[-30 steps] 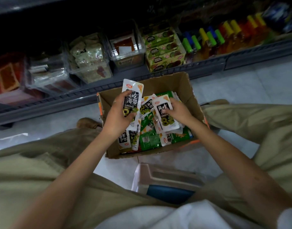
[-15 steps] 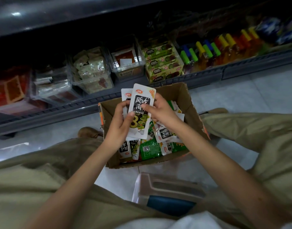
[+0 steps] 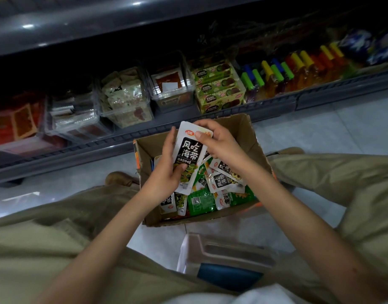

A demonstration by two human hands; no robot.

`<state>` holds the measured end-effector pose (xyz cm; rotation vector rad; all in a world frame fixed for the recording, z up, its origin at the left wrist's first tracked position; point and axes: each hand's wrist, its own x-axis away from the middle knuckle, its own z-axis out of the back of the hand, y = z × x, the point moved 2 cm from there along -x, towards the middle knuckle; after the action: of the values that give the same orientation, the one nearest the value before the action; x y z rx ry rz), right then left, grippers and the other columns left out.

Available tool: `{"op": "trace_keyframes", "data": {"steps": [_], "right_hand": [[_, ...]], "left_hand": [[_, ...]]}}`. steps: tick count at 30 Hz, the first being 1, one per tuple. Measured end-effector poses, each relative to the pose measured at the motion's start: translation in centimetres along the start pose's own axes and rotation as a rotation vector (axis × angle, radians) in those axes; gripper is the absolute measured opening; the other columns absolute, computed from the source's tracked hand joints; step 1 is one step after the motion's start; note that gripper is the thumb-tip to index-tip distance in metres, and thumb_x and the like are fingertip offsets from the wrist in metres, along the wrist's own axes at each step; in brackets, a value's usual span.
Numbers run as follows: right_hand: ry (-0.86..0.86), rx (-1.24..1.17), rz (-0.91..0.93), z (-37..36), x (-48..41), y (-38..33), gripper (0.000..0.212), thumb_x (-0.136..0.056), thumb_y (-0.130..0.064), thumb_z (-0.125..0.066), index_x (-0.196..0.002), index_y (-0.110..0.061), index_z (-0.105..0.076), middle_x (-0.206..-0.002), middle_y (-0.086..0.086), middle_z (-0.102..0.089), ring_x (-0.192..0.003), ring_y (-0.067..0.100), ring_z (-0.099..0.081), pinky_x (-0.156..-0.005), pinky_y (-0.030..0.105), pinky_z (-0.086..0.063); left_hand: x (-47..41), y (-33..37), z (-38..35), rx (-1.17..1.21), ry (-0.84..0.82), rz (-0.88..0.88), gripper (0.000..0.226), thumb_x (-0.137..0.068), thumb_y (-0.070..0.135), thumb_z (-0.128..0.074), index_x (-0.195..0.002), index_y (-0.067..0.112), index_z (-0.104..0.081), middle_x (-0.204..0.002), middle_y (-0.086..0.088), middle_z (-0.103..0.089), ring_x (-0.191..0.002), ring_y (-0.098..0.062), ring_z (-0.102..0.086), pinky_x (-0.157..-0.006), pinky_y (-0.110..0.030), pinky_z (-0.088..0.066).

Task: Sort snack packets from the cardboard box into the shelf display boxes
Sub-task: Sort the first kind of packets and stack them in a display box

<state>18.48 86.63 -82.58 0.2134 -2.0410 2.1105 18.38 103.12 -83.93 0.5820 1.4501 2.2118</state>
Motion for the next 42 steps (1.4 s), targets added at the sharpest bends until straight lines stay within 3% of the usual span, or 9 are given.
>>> {"op": "trace_keyframes", "data": {"steps": [3, 9, 12, 17, 23, 27, 30, 35, 42], "right_hand": [[0.013, 0.014, 0.030, 0.2, 0.1, -0.2, 0.025, -0.096, -0.005, -0.051, -0.118, 0.005, -0.055, -0.076, -0.005, -0.055, -0.046, -0.010, -0.053, -0.042, 0.006, -0.036], [0.067, 0.113, 0.109, 0.4, 0.1, -0.4, 0.012, -0.093, -0.006, -0.056, -0.102, -0.004, -0.064, -0.069, -0.013, -0.063, -0.057, -0.005, -0.058, -0.054, 0.013, -0.042], [0.079, 0.215, 0.184, 0.2, 0.0, -0.4, 0.010, -0.093, -0.013, -0.057, -0.093, -0.021, -0.063, -0.079, -0.012, -0.064, -0.070, -0.002, -0.060, -0.064, 0.022, -0.048], [0.086, 0.192, 0.276, 0.0, 0.0, -2.3, 0.014, -0.095, -0.011, -0.052, -0.098, -0.022, -0.061, -0.084, -0.013, -0.063, -0.075, -0.002, -0.060, -0.066, 0.021, -0.049], [0.194, 0.160, 0.467, 1.5, -2.3, -10.4, 0.012, -0.094, -0.007, -0.053, -0.095, -0.016, -0.061, -0.083, -0.010, -0.062, -0.075, 0.000, -0.059, -0.066, 0.021, -0.047], [0.189, 0.184, 0.555, 1.3, -4.1, -16.1, 0.014, -0.091, -0.010, -0.055, -0.089, -0.024, -0.057, -0.077, -0.009, -0.060, -0.064, -0.002, -0.057, -0.057, 0.013, -0.042], [0.094, -0.007, 0.473, 0.9, -5.4, -19.3, 0.015, -0.092, -0.013, -0.059, -0.107, -0.016, -0.053, -0.071, -0.002, -0.061, -0.044, 0.004, -0.050, -0.039, 0.018, -0.039], [-0.111, 0.071, 0.404, -1.5, -6.8, -23.6, 0.022, -0.093, -0.011, -0.056, -0.112, -0.018, -0.049, -0.090, 0.005, -0.068, -0.060, 0.012, -0.067, -0.043, 0.018, -0.049], [-0.106, 0.021, 0.626, -5.1, -9.6, -28.9, 0.018, -0.090, -0.003, -0.058, -0.094, -0.021, -0.055, -0.080, 0.004, -0.067, -0.061, 0.013, -0.068, -0.059, 0.021, -0.057]], "left_hand": [[0.1, 0.3, 0.0, -0.036, -0.035, -0.009, 0.081, -0.092, -0.010, -0.048, -0.152, 0.018, -0.001, -0.147, 0.023, -0.019, -0.130, 0.019, -0.025, -0.104, -0.009, -0.031], [0.3, 0.5, 0.5, -0.114, -0.054, -0.057, 0.082, -0.093, -0.008, -0.048, -0.150, 0.027, 0.000, -0.159, 0.006, -0.008, -0.145, -0.004, -0.010, -0.119, -0.043, -0.020], [0.2, 0.9, 0.7, -0.097, -0.057, -0.063, 0.082, -0.092, -0.008, -0.048, -0.151, 0.027, -0.001, -0.159, 0.007, -0.010, -0.145, -0.004, -0.011, -0.118, -0.045, -0.022], [-0.6, 2.2, 1.8, -0.043, -0.041, -0.094, 0.082, -0.092, -0.007, -0.051, -0.148, 0.034, -0.009, -0.156, 0.014, -0.017, -0.143, -0.001, -0.018, -0.116, -0.036, -0.027], [-3.0, 7.5, 5.4, 0.092, 0.104, -0.088, 0.035, -0.091, 0.013, -0.055, -0.117, 0.034, -0.045, -0.107, 0.013, -0.064, -0.099, -0.003, -0.063, -0.075, -0.017, -0.053], [-4.5, 10.2, 7.6, 0.169, 0.192, -0.119, 0.030, -0.094, 0.009, -0.052, -0.109, 0.035, -0.049, -0.096, 0.007, -0.067, -0.082, -0.015, -0.068, -0.047, -0.027, -0.054], [-5.9, 12.3, 10.4, 0.095, 0.328, -0.242, 0.031, -0.095, 0.004, -0.050, -0.105, 0.032, -0.049, -0.093, -0.002, -0.065, -0.071, -0.024, -0.065, -0.041, -0.027, -0.051], [-7.1, 14.9, 15.2, -0.044, 0.437, -0.352, 0.031, -0.096, 0.007, -0.050, -0.108, 0.035, -0.049, -0.093, -0.002, -0.065, -0.068, -0.025, -0.064, -0.048, -0.033, -0.054], [-8.2, 16.6, 20.5, -0.194, 0.596, -0.433, 0.032, -0.094, 0.021, -0.054, -0.108, 0.048, -0.043, -0.097, 0.014, -0.063, -0.083, -0.009, -0.065, -0.069, -0.045, -0.058]]}}
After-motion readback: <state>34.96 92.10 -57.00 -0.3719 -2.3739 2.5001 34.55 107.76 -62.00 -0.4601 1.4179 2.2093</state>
